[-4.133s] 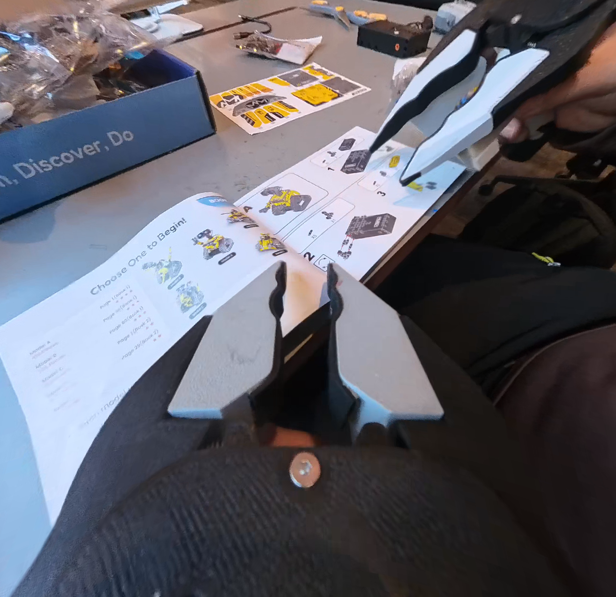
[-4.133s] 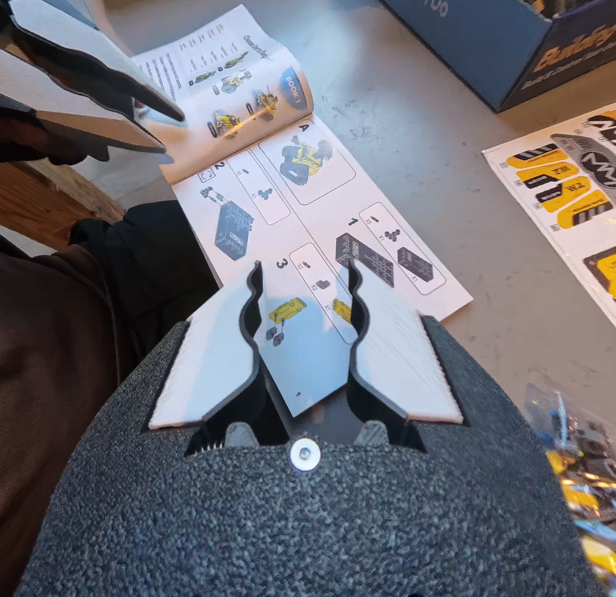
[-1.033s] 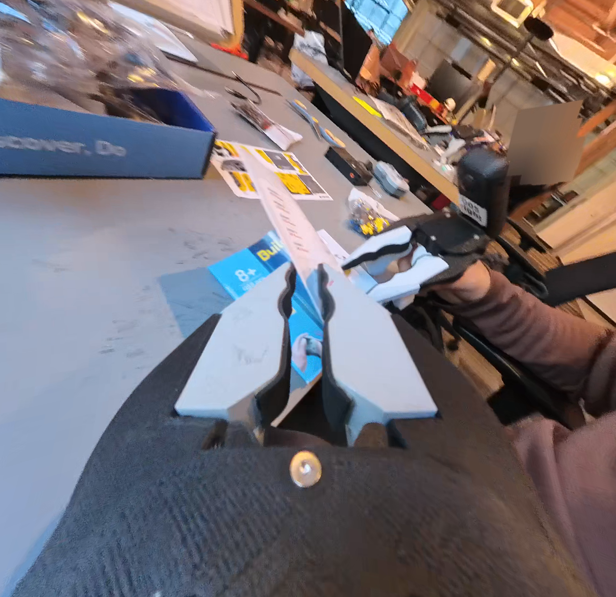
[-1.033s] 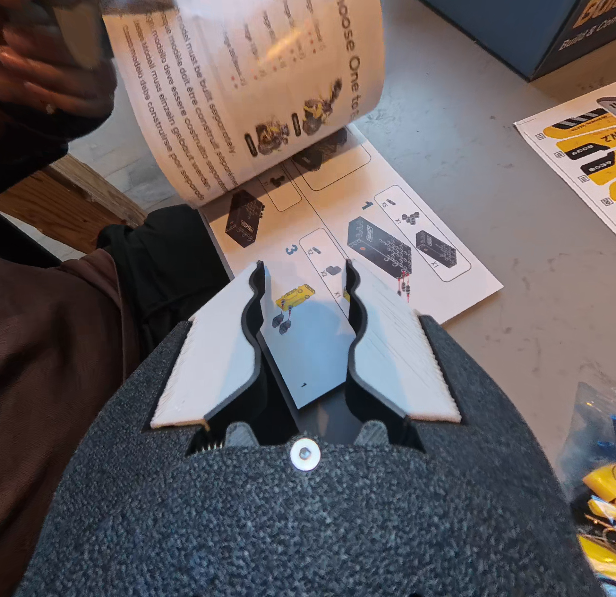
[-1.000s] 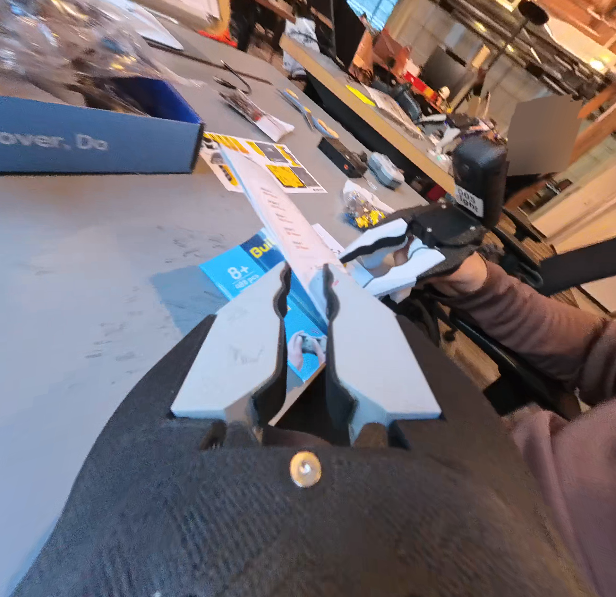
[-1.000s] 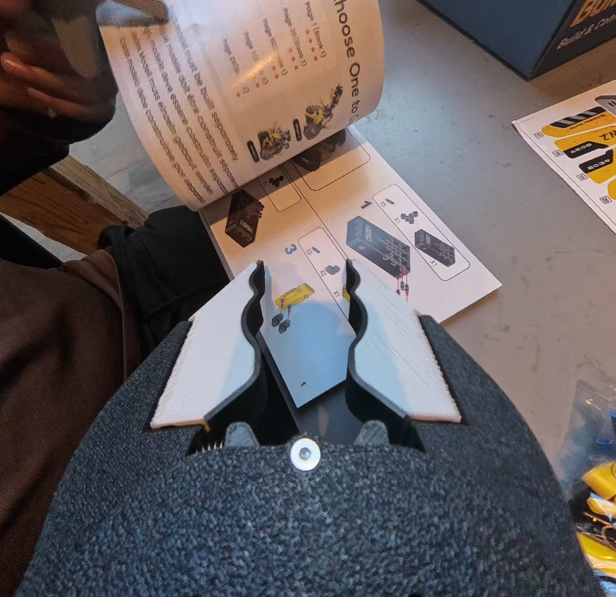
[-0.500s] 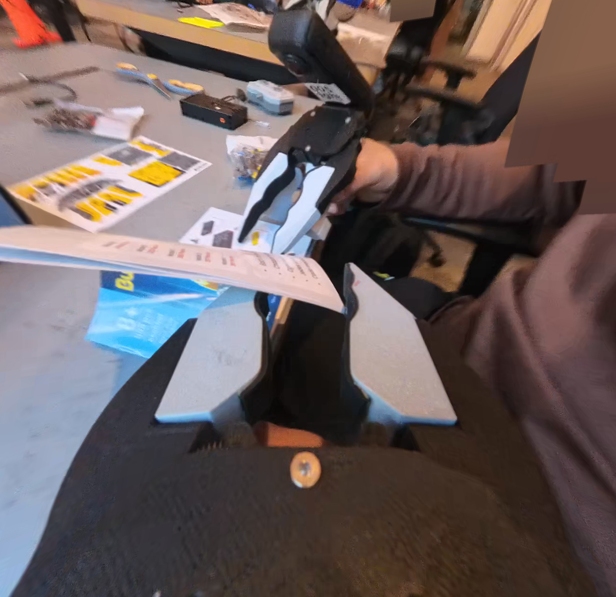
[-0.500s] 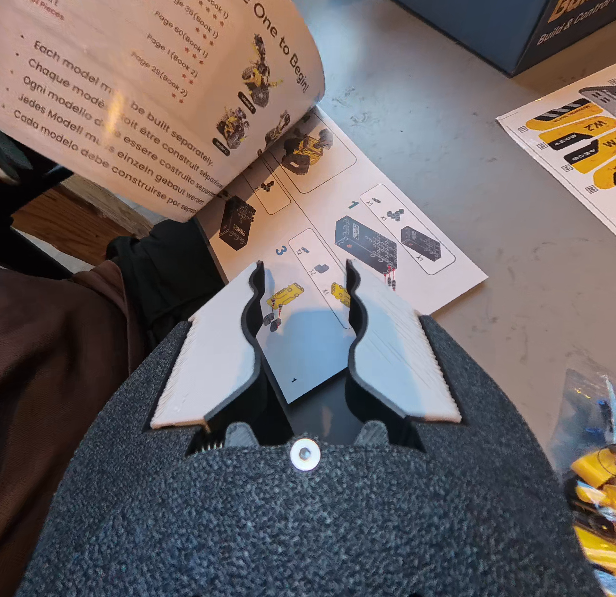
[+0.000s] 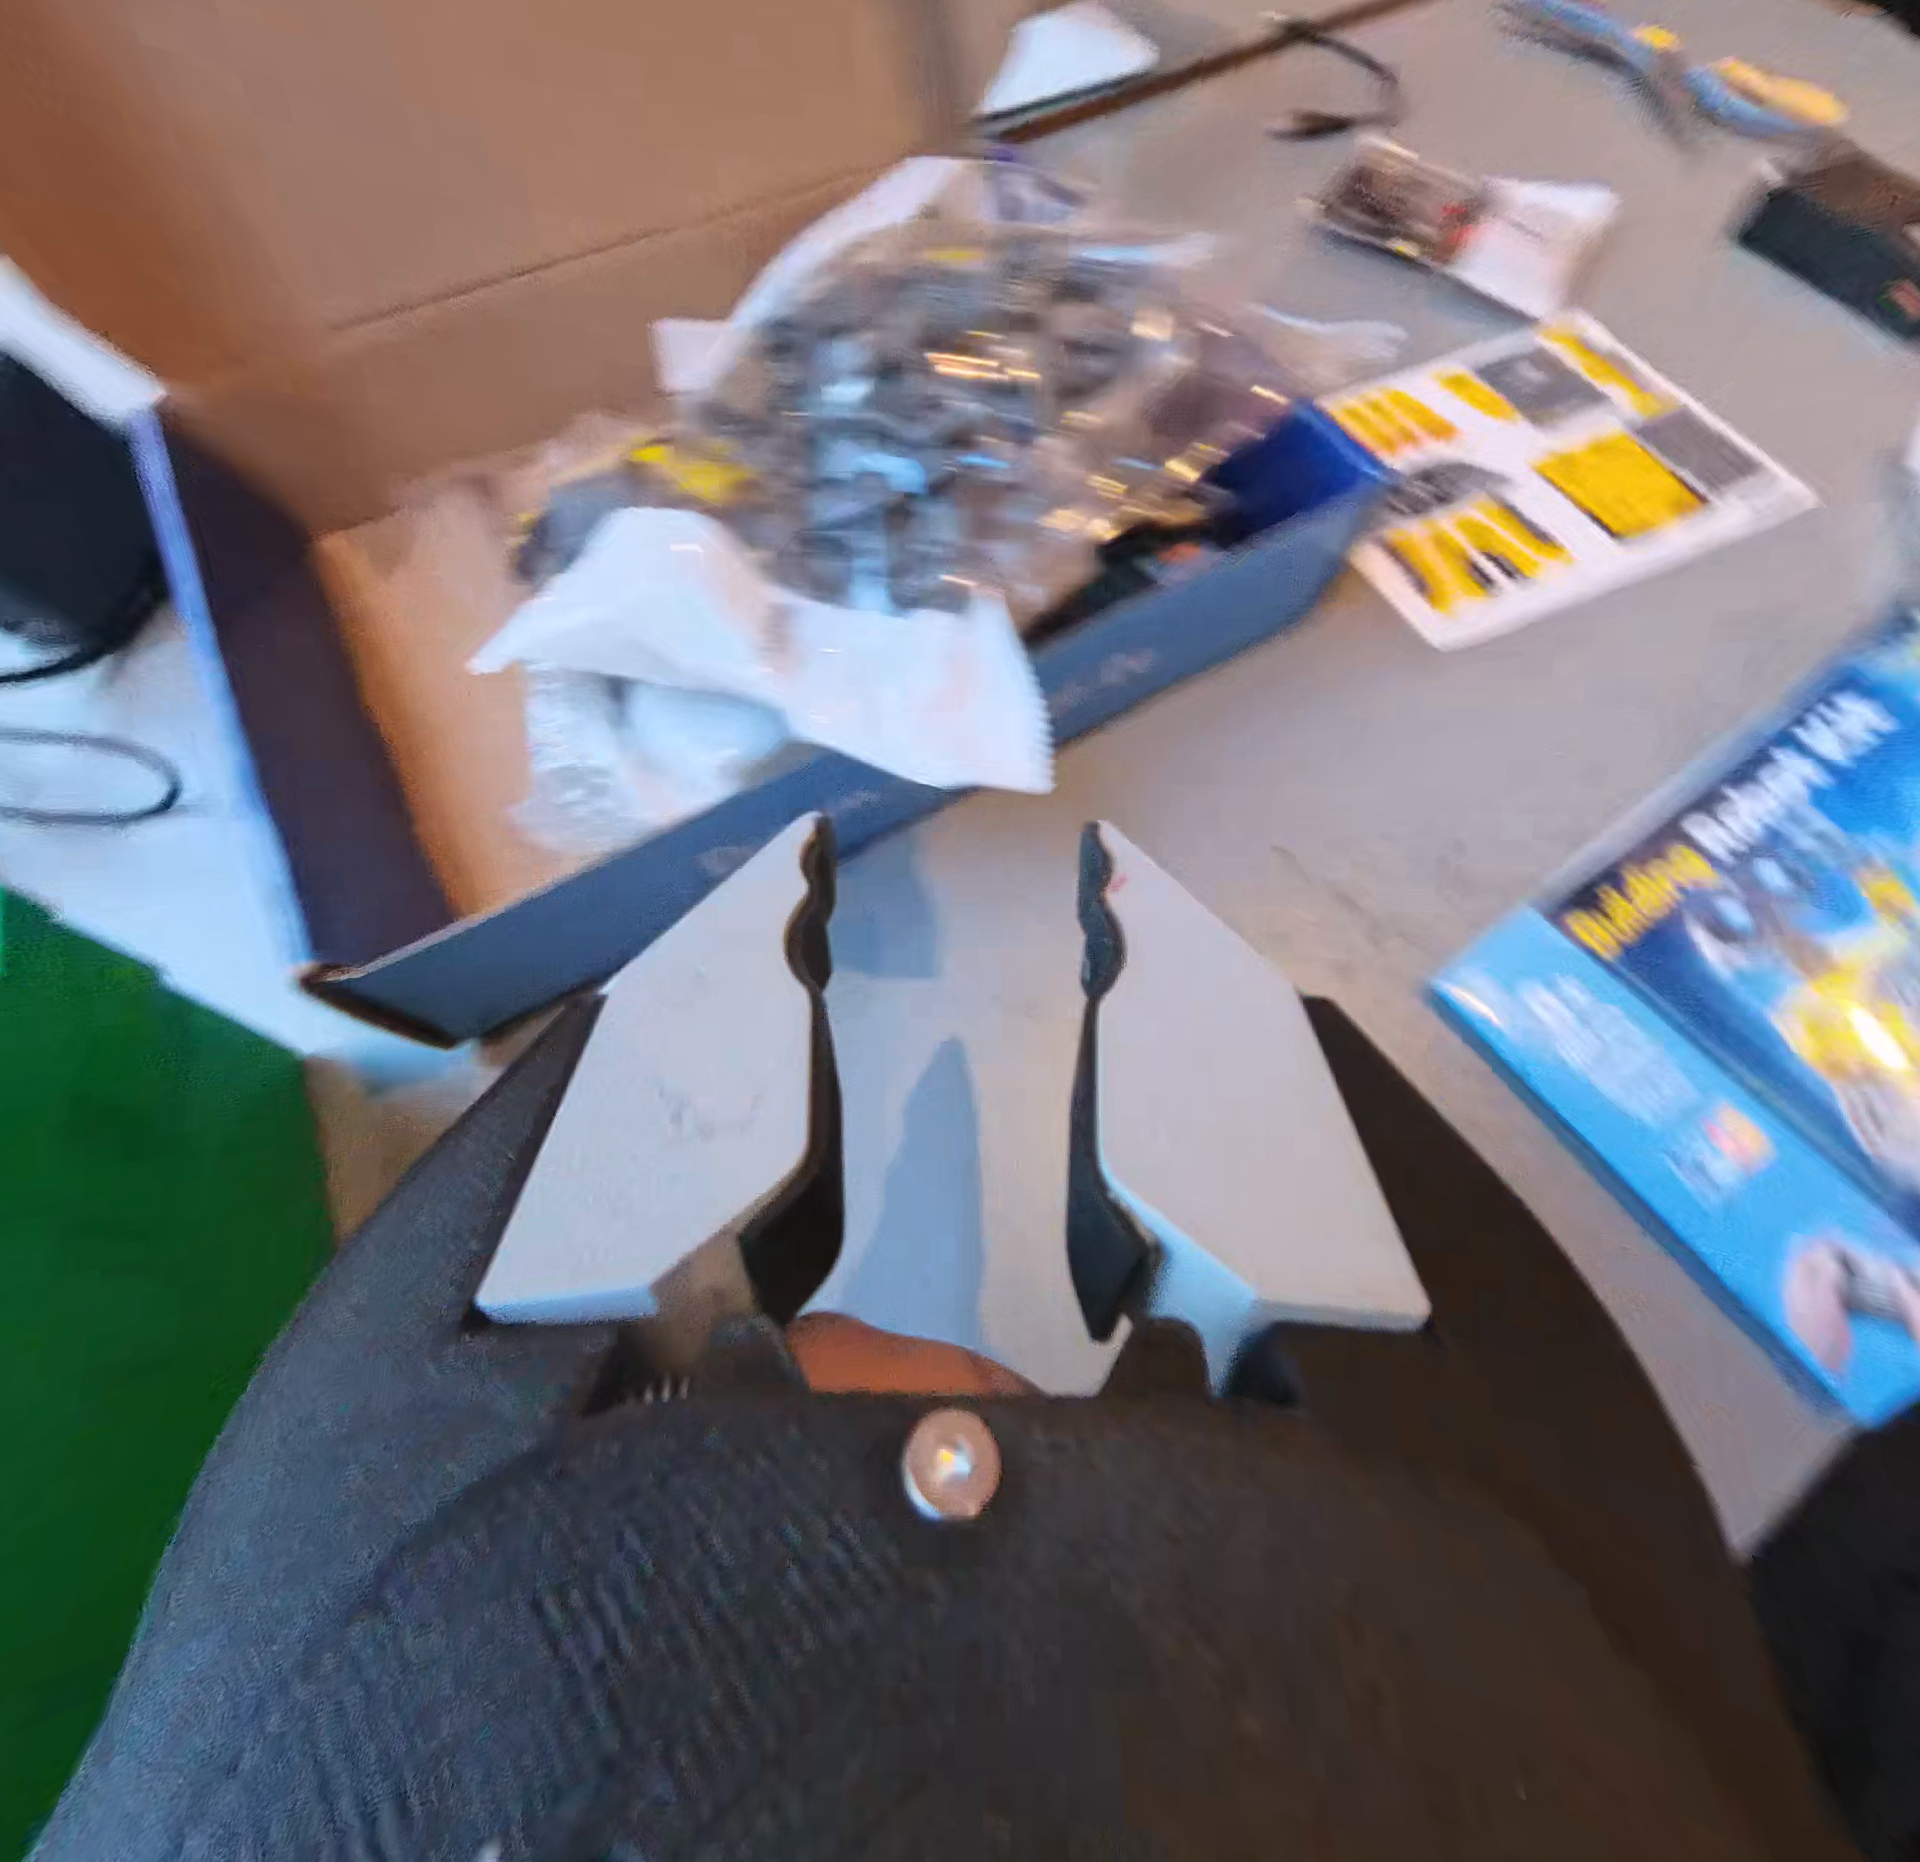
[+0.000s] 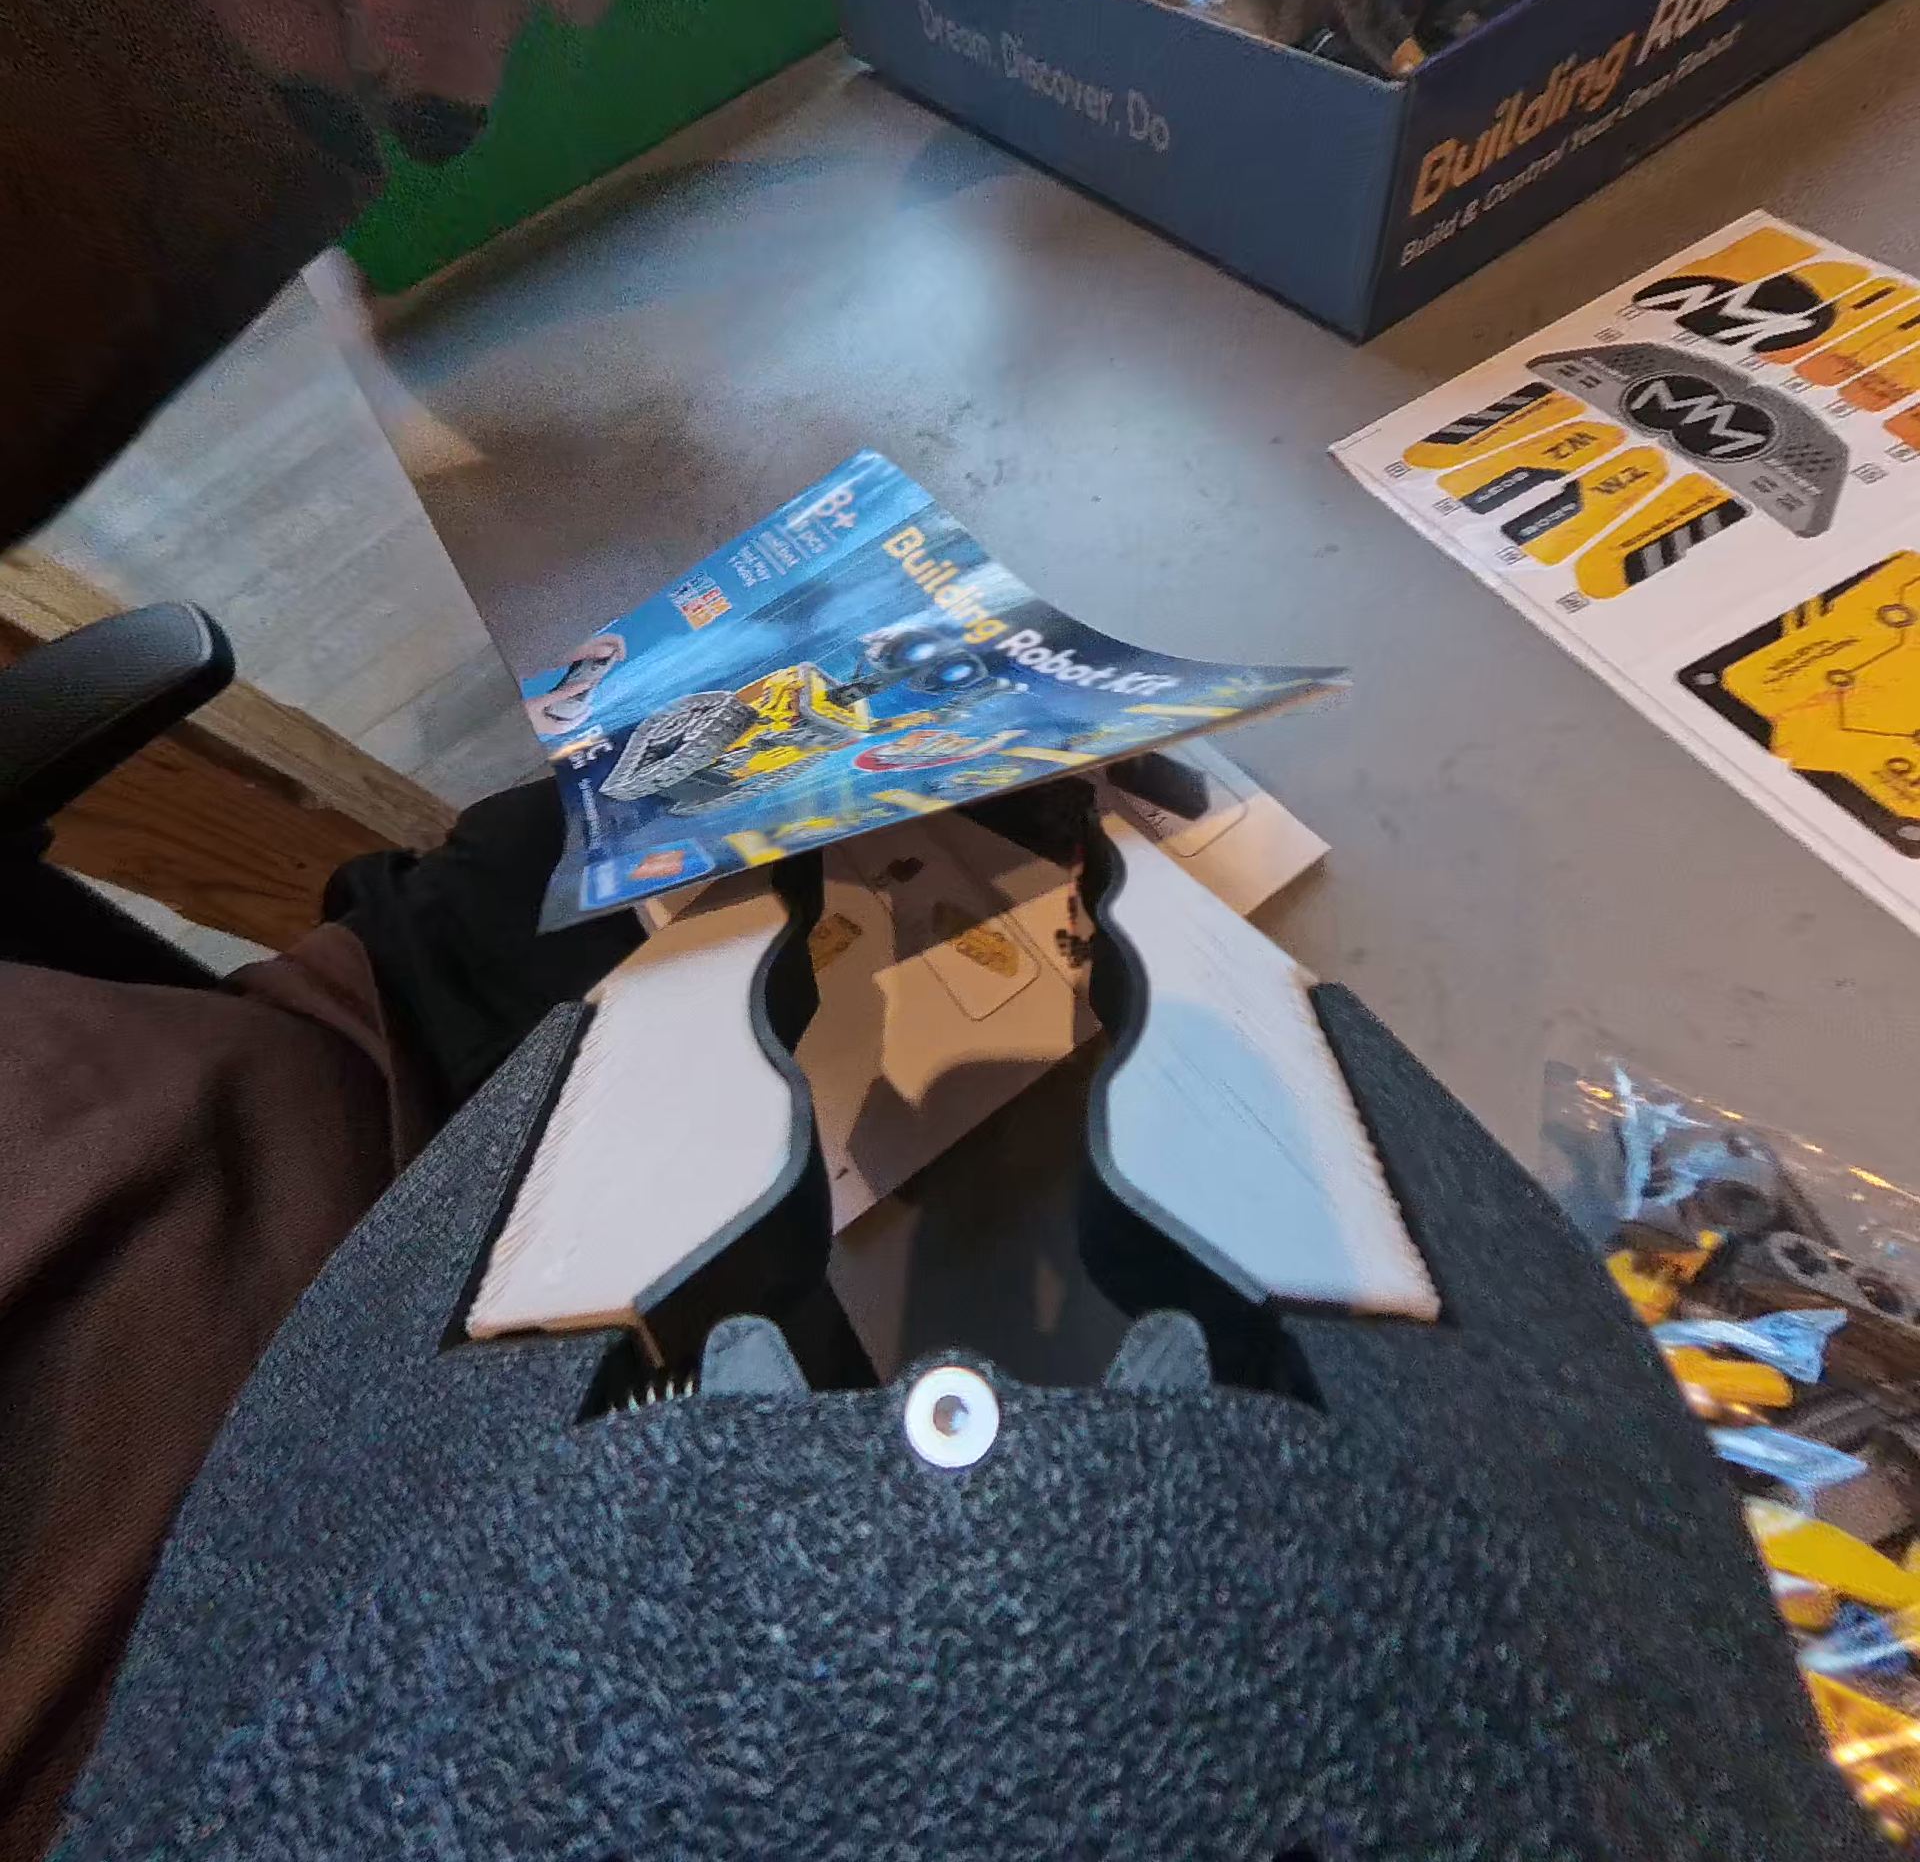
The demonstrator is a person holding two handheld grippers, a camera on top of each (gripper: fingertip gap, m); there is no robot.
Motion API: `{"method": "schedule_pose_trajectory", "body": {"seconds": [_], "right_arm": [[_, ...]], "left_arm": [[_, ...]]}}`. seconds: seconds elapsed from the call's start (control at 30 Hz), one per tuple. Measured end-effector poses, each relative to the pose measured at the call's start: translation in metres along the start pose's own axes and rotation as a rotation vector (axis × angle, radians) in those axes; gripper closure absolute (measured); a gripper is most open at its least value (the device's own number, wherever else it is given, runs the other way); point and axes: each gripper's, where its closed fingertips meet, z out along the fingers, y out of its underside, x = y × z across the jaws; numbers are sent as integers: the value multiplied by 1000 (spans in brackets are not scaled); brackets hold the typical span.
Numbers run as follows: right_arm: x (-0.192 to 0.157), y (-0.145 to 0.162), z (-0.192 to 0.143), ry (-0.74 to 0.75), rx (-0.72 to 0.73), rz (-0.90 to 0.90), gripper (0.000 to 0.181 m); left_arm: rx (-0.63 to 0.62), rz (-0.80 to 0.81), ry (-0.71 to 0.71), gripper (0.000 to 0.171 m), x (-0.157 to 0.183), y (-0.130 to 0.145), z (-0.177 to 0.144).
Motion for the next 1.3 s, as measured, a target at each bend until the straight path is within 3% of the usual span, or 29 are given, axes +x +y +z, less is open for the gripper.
{"method": "schedule_pose_trajectory", "body": {"seconds": [0.1, 0.2, 0.27, 0.37, 0.5, 0.57, 0.7, 0.83, 1.17, 1.3], "right_arm": [[11, -8, -5, 67, 24, -21, 130], [25, -21, -20, 141, 84, -31, 129], [29, -26, -27, 134, 120, -6, 129], [32, -13, -22, 115, 69, 19, 129], [27, 2, -8, 130, -24, -55, 129], [21, 3, -4, 133, -37, -101, 129], [15, 9, 1, 135, -79, -163, 130], [11, 11, 3, 126, -89, -179, 130], [15, 10, 0, 133, -83, -159, 130], [19, 9, -1, 151, -81, -142, 129]], "left_arm": [[-73, -167, 21, 112, -44, -10, 22], [-173, -144, -5, 90, -71, -10, 42], [-247, -159, -14, 87, -86, -7, 55], [-402, -268, 142, 92, -76, 4, 71], [-504, -343, 243, 90, -73, 5, 84], [-525, -374, 319, 104, -65, 4, 85], [-459, -422, 344, 146, -71, -12, 89], [-340, -466, 335, 166, -79, -44, 86], [-120, -471, 298, 166, -94, -111, 73], [-69, -432, 171, 166, -116, -118, 72]]}}
